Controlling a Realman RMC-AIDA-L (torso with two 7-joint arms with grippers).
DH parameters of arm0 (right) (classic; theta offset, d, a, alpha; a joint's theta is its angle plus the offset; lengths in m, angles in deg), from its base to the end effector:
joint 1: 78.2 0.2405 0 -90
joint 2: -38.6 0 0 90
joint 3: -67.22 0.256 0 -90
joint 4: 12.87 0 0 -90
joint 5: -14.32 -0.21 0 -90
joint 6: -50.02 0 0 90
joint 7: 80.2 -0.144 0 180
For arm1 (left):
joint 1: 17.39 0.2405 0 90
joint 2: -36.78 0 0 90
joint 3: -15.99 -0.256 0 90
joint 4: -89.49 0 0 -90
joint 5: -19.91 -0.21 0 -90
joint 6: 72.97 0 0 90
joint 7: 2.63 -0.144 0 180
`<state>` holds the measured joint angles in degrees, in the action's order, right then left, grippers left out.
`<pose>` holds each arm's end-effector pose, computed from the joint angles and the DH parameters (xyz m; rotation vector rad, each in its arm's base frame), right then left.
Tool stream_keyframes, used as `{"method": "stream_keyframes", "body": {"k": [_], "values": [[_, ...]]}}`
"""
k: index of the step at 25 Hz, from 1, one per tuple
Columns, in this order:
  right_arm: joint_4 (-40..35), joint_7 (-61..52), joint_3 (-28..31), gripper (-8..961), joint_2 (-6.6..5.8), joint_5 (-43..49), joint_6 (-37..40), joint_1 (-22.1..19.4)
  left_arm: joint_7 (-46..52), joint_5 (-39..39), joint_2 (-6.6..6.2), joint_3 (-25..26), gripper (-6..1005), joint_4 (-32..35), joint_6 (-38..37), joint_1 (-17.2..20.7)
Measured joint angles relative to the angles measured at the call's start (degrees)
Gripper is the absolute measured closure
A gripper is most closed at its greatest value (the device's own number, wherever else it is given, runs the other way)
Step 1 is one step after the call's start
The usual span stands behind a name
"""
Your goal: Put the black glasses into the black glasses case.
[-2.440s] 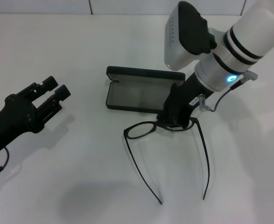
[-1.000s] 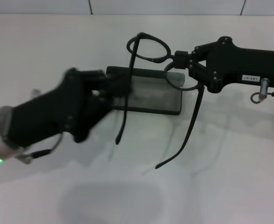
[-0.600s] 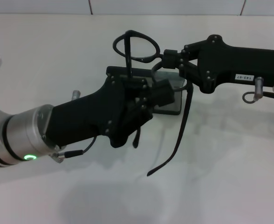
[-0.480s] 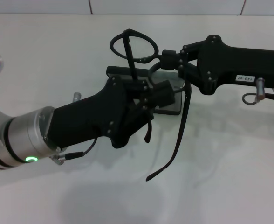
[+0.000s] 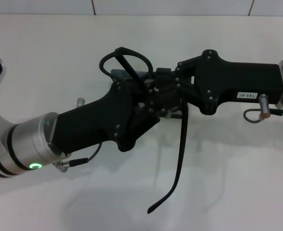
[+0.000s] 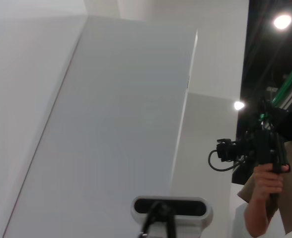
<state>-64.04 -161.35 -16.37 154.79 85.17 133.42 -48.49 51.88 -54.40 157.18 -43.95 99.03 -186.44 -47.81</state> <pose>0.1302 0.3272 -0.0189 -2.8868 0.1631 1.1483 -0.2044 0.2546 -0.0310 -2.5448 -0.3554 -1.7570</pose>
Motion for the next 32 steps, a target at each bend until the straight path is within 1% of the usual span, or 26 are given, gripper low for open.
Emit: {"method": "stream_keyframes", "body": {"k": [10, 13, 14, 17, 19, 22, 23, 25, 26, 27, 29, 30, 31, 32], "values": [[0.5, 1.0, 0.2, 929, -0.05, -0.7, -0.2, -0.5, -0.1, -0.4, 0.00, 0.0, 946, -0.2, -0.1, 0.2], [2.0, 1.4, 4.0, 929, -0.31, -1.3, 0.7, -0.5, -0.1, -0.5, -0.08, -0.1, 945, -0.2, -0.6, 0.5], [2.7, 1.4, 6.1, 929, -0.37, -1.3, 1.9, -0.6, -0.2, -0.5, -0.14, -0.1, 945, -0.1, -0.7, 0.7], [4.4, 1.5, 12.4, 929, -0.51, -1.3, 7.3, -0.8, -0.2, -0.2, -0.26, -0.2, 945, 0.2, -0.8, 1.3], [5.6, 1.5, 17.6, 929, -0.52, -1.3, 12.4, -0.9, -0.2, 0.0, -0.30, -0.2, 946, 0.2, -0.7, 1.4], [6.7, 1.2, 23.0, 929, -0.53, -2.0, 18.7, -0.7, -0.3, -0.1, -0.33, -0.2, 946, 0.2, -0.1, 1.3], [7.0, 1.1, 23.6, 929, -0.53, -2.6, 19.9, -0.5, -0.4, -0.3, -0.32, -0.3, 946, 0.3, 0.2, 1.0], [7.7, 1.6, 24.1, 929, -0.43, -5.5, 21.6, 0.0, -0.5, -0.8, -0.29, -1.2, 946, 0.3, 0.9, 0.3], [8.8, 3.2, 23.3, 929, -0.20, -8.1, 21.8, 0.9, -0.5, -1.0, -0.24, -2.5, 946, 0.3, 1.4, -0.4], [8.8, 3.2, 23.3, 929, -0.20, -8.1, 21.8, 0.9, -0.5, -1.1, -0.23, -4.0, 945, 0.3, 1.8, -1.0], [11.2, 6.4, 21.5, 929, -0.04, -10.4, 21.2, 2.9, -0.9, -1.2, -0.12, -7.5, 945, 0.4, 2.3, -2.5], [12.8, 8.1, 20.5, 929, -0.05, -11.2, 20.7, 4.1, -0.9, -1.2, -0.12, -7.5, 945, 0.4, 2.3, -2.5], [14.4, 9.7, 19.7, 928, -0.03, -11.8, 20.2, 5.5, -1.4, -1.0, 0.07, -10.3, 945, 0.4, 2.4, -3.9], [16.4, 11.5, 19.1, 928, -0.03, -12.1, 19.5, 7.0, -1.5, -0.9, 0.13, -10.6, 945, 0.4, 2.4, -4.1]]}}
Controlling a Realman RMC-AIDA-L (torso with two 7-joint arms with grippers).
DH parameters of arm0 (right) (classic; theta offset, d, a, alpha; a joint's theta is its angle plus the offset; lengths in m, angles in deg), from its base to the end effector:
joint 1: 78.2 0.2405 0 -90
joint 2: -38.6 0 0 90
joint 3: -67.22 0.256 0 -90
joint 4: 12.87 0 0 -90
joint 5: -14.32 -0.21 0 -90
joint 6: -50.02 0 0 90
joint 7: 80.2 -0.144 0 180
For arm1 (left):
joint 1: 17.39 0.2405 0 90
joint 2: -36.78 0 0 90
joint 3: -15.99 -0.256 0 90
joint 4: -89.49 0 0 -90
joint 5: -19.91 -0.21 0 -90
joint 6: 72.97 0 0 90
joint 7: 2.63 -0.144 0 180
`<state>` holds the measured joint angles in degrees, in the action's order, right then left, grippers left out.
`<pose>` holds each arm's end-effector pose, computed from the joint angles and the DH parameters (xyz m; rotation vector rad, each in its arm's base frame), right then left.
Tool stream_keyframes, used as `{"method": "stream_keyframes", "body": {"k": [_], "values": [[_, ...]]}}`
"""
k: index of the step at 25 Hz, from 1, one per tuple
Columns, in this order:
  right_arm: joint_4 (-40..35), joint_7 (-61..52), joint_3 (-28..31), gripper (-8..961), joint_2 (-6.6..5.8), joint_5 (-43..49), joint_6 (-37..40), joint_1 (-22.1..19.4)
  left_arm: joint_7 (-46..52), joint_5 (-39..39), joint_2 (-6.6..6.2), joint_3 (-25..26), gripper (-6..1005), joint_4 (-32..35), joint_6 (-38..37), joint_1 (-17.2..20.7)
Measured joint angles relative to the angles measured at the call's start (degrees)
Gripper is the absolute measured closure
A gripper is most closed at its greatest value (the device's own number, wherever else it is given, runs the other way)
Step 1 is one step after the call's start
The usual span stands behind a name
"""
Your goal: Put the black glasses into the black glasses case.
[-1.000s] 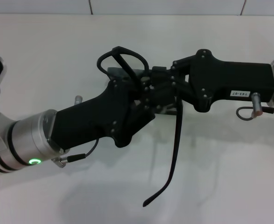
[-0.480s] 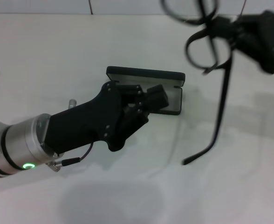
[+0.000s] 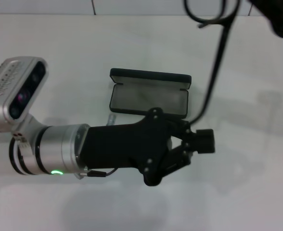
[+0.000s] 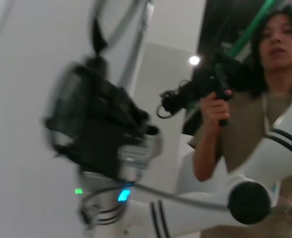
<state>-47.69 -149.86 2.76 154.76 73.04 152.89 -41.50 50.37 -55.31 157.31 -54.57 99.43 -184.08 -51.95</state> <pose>0.1278 0.3414 0.0469 -2.4986 -0.0342 1.7156 -0.1880 0.2519 -0.0537 2.5821 0.2294 1.5181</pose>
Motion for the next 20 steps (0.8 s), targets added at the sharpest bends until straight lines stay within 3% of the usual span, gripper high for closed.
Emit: {"method": "stream_keyframes", "body": {"k": [6, 20], "values": [[7.3, 7.2, -6.3, 928, 0.03, -0.3, -7.3, 5.2, -1.0, 4.0, 0.29, -1.0, 945, -0.4, -1.8, 0.1], [6.9, 9.2, -18.4, 927, -0.12, 0.3, -17.0, 4.5, 1.2, 18.2, -0.12, -0.7, 946, -1.3, -2.7, 4.9]]}}
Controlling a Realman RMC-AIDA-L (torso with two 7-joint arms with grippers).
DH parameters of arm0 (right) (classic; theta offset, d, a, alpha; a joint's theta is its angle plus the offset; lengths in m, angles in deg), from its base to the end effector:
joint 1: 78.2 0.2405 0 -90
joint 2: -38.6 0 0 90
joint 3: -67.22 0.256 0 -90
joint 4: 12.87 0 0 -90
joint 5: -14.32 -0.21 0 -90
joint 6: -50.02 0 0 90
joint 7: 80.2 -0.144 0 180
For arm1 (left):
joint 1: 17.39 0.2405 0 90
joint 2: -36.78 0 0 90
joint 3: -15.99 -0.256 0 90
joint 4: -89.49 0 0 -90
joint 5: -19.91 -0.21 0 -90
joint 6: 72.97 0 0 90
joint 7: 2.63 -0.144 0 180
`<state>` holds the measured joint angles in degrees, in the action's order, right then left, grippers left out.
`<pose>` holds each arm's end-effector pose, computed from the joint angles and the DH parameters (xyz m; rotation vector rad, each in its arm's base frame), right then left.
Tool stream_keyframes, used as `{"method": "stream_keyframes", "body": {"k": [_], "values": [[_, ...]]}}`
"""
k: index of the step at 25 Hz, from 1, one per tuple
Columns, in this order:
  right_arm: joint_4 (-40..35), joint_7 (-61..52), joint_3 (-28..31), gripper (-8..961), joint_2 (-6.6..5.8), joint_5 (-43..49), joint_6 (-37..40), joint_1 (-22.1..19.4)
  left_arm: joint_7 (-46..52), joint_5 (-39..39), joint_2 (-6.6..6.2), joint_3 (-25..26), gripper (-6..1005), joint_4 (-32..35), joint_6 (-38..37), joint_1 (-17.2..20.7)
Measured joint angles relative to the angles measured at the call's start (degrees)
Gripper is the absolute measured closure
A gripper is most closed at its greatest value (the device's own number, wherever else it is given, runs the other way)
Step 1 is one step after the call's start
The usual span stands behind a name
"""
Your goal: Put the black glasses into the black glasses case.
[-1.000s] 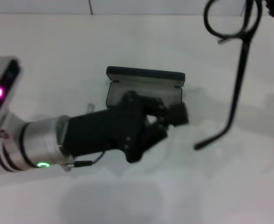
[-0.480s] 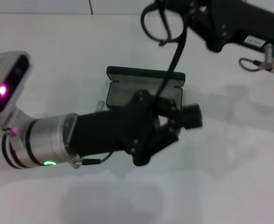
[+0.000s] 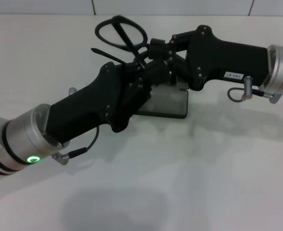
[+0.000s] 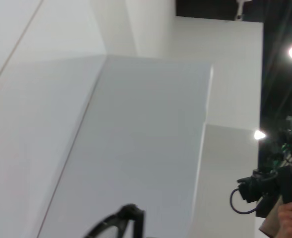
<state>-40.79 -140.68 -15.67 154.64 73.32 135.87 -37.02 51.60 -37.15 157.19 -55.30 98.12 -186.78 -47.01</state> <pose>0.1278 0.3543 -0.0332 -2.7346 0.0184 1.2896 -0.2022 0.2578 -0.0241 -2.4011 -0.3691 -1.8401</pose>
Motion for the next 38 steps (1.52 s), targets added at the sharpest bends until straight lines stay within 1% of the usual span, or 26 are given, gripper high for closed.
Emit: {"method": "stream_keyframes", "body": {"k": [9, 18, 23, 27, 29, 31, 35, 38], "values": [[-0.2, 0.1, -1.1, 927, 0.09, 0.6, -0.8, 0.1, 0.8, 0.2, -0.18, 0.0, 945, -0.8, 3.5, -0.2], [-0.2, 0.1, -1.1, 927, -0.13, 0.6, -2.3, -0.4, 1.1, 0.0, -0.38, -0.2, 946, -0.8, 3.6, 0.3], [-0.3, 0.1, -1.2, 926, -0.19, 0.8, -4.1, -1.2, 1.8, -0.6, -1.38, -0.3, 945, 0.2, 1.2, 2.3], [-1.2, -0.1, -1.2, 926, -0.14, 3.5, -6.7, -1.5, 2.0, -0.1, -2.88, -0.1, 945, 1.2, -1.0, 5.3], [-3.0, -1.1, -2.5, 926, 0.03, 6.2, -10.0, -1.6, 2.0, 0.9, -3.60, 0.0, 945, 1.5, -1.4, 6.5], [-5.6, -2.4, -6.0, 926, 0.08, 7.6, -14.8, -1.6, 2.1, 2.0, -3.96, 0.1, 946, 1.7, -1.5, 7.3], [-13.5, -5.0, -18.1, 926, 0.03, 8.1, -29.9, -2.1, 2.2, 3.3, -4.23, 0.2, 946, 2.1, -1.6, 8.3], [-19.3, -7.2, -25.5, 926, 0.07, 10.6, -41.9, -2.9, 2.3, 3.4, -4.15, 0.2, 946, 2.1, -1.6, 8.3]]}}
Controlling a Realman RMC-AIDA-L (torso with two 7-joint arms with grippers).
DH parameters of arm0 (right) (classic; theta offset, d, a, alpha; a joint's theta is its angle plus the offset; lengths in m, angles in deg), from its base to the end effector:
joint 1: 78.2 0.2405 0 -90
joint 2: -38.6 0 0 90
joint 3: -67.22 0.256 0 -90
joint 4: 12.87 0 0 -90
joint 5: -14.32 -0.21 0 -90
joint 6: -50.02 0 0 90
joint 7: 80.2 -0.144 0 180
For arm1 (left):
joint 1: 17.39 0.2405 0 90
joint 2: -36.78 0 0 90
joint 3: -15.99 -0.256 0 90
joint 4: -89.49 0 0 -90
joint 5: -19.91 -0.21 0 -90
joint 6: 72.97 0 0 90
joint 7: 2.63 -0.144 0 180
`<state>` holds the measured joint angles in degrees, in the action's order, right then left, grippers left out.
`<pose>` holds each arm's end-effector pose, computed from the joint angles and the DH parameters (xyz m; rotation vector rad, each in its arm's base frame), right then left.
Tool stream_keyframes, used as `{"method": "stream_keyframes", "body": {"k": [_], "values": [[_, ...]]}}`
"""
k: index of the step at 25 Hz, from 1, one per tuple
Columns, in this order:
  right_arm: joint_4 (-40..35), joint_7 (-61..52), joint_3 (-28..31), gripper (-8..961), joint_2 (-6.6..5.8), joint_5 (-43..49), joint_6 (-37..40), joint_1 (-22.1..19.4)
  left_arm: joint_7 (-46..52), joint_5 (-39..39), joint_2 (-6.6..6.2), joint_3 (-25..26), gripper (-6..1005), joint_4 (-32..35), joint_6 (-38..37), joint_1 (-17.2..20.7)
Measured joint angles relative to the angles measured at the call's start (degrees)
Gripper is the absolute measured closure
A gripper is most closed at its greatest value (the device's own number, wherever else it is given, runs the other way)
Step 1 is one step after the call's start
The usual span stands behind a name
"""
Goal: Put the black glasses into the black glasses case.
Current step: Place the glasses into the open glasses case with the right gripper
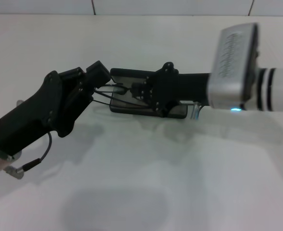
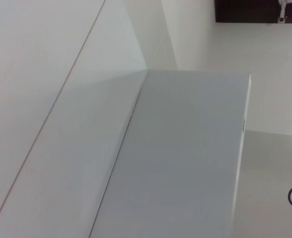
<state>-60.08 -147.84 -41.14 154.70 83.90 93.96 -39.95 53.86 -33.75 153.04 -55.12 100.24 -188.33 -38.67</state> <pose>0.1235 0.3667 -0.1062 -2.7649 -0.1458 0.4884 -0.2488 0.2383 0.0102 -2.2857 -0.4511 -1.7601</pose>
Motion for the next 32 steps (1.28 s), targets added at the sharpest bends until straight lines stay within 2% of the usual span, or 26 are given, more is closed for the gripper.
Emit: {"method": "stream_keyframes", "body": {"k": [1, 4, 7, 20, 32], "values": [[-1.9, -1.7, -2.6, 926, 0.02, 2.2, -4.5, -0.1, 0.0, 0.0, 0.06, 0.0, 946, 0.0, 0.0, 0.0], [-4.9, -5.7, -6.8, 926, 0.04, 7.4, -11.8, -0.1, 0.0, 0.1, 0.14, 0.0, 946, -0.1, 0.2, -0.1], [-6.8, -9.3, -9.0, 925, 0.06, 11.1, -15.1, -0.3, -0.2, 0.1, 0.15, 0.0, 945, -0.2, 0.3, 0.1], [-15.6, -13.4, -9.0, 925, -0.19, 20.4, -18.7, -8.4, -0.3, 0.0, 0.11, 0.0, 945, -0.5, 0.4, 0.3], [-14.8, -16.9, -6.2, 924, -0.21, 26.8, -19.5, -9.2, -0.1, 0.1, 0.31, 0.0, 945, -0.6, 1.0, 0.1]]}}
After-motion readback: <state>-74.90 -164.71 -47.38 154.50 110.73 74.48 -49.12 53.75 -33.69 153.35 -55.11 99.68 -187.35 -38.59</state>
